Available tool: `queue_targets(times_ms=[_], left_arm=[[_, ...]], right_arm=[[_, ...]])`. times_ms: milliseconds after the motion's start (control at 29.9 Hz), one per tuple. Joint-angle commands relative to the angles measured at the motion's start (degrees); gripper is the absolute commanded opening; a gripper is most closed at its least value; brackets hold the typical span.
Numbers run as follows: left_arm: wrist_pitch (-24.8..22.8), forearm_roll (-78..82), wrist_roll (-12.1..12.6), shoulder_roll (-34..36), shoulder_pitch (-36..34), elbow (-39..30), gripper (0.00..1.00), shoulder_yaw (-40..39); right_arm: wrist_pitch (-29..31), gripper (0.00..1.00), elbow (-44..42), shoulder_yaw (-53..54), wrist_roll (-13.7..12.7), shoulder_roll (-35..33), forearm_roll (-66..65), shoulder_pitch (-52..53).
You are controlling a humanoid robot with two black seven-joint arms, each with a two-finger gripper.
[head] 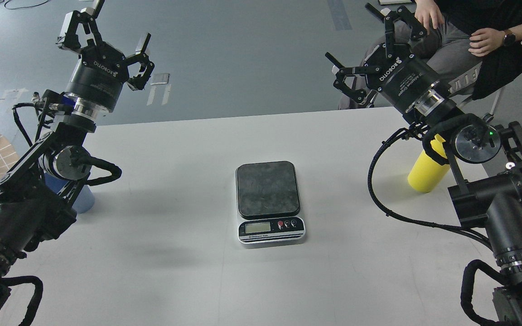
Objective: Pour seasoning into cup on scale with both arms
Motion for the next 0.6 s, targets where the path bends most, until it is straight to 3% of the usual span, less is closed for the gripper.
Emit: queue_targets(times_ms=[0, 568], left_arm=[[0.0, 0.0, 0.0, -0.2, 0.1, 0.0, 0.98, 0.2], [0.0, -0.4, 0.0, 0.0, -0.1, 0.0, 0.98, 0.1]], right_arm=[[0.0, 1.00, 0.0, 0.1, 0.0, -0.1, 0.0, 0.0], [0.0, 1.00, 0.0, 0.1, -0.1, 0.0, -0.1, 0.1]])
